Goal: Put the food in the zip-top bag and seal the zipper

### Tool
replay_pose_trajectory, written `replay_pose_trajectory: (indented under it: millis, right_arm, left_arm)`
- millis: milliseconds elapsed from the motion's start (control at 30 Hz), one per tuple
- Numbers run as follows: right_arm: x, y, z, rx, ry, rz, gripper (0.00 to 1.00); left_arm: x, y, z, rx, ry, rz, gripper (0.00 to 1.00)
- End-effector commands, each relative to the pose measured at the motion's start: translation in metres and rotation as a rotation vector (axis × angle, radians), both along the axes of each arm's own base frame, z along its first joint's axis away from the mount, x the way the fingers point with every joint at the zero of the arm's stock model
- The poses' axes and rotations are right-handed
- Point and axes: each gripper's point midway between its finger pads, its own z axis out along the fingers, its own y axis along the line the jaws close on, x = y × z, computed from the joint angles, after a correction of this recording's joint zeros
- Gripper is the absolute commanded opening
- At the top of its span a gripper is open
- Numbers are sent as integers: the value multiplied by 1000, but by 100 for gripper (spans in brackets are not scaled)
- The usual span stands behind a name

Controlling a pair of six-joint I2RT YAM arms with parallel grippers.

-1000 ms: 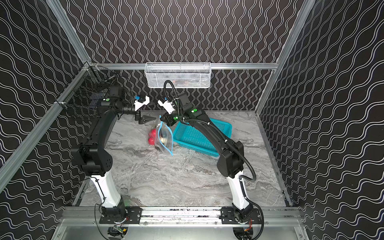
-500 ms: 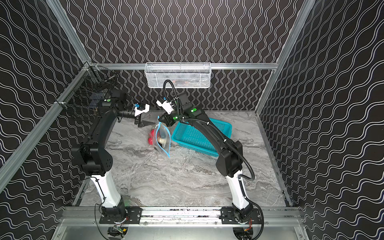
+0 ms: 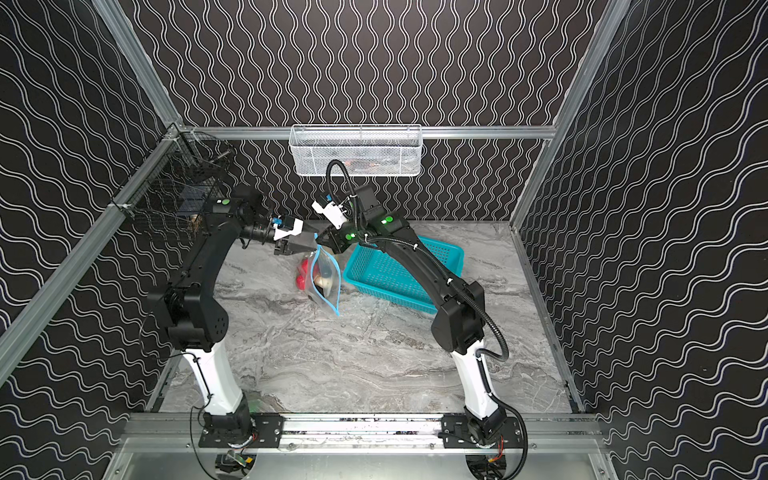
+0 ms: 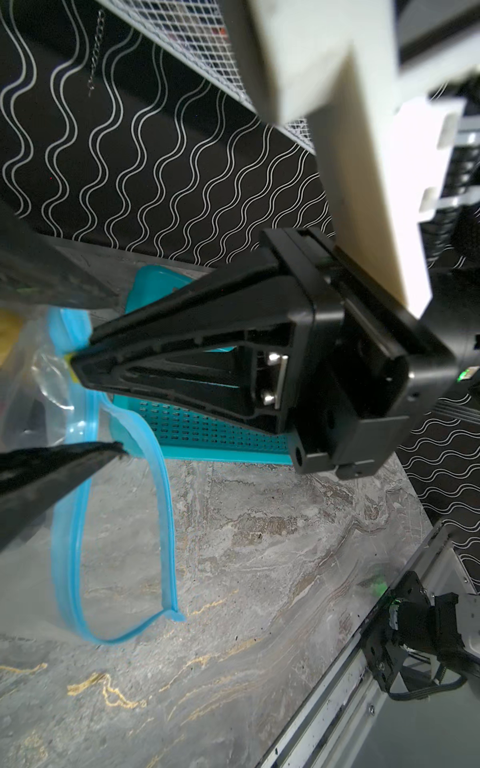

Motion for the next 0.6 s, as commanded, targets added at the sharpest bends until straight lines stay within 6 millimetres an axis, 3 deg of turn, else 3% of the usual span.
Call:
replay_pose_trajectory:
  millis: [0,100,300,467,567]
  right_arm:
    - [-1,3,5,18,-19,18,10]
    - [-1,3,6,18,-20,20,10]
    - [-1,2,4,10,-24,16,10]
    - [-1,2,6,10,-31,13,10]
    - [0,1,8,14,-35,13,10]
  left_arm:
    - [6,-2,4,-15,-26,10,46]
    - [7,-2,5,-14,-9,4,40]
    - [8,-2,6,-23,-6,9,13]
    - [11,-3,8,-42,-26,36,8]
    - [12,-3,10,-52,-22,49,0]
